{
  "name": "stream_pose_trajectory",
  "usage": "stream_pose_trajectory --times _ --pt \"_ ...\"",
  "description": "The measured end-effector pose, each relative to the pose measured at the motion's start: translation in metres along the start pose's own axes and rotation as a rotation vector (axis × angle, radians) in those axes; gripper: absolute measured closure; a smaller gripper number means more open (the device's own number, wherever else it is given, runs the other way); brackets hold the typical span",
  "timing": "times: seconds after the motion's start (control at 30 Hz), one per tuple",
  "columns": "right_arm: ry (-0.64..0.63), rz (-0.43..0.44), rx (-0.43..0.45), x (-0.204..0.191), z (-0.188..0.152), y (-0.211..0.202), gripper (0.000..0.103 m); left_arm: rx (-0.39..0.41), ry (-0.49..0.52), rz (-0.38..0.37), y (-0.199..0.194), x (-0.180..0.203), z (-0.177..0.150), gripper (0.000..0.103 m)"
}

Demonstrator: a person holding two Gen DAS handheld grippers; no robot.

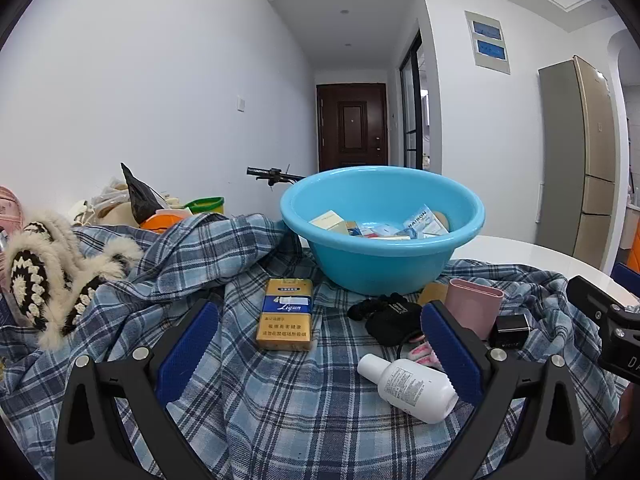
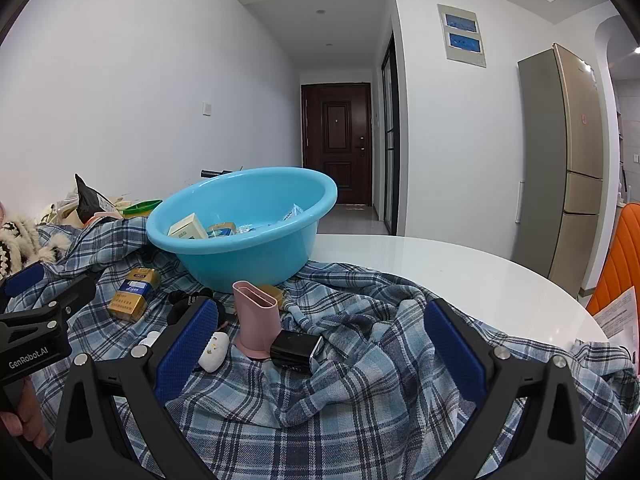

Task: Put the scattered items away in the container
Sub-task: 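Move both tools toward the light-blue basin and scattered items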

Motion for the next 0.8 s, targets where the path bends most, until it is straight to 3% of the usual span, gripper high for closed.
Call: stream_pose_trajectory --times 0.5,0.8 --pt "0.003 -0.007 -0.005 0.0007 0.0003 0.0009 0.0 -0.028 -0.009 -0.003 0.0052 -0.0012 -0.0003 0.0" --pt "0.0 0.0 -0.008 0.0004 0.001 0.0006 0.0 0.013 0.0 -0.028 -0.0033 0.0007 0.0008 0.0"
Point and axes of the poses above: each gripper's, at about its wrist camera, not at the fingertips, and y roughly the way its jaws point, x to its right, z to its top, the point moved 3 cm from there along y, roughly the way its jaws point, and after that the axes turned 11 degrees about -y, right-handed, at the moved point
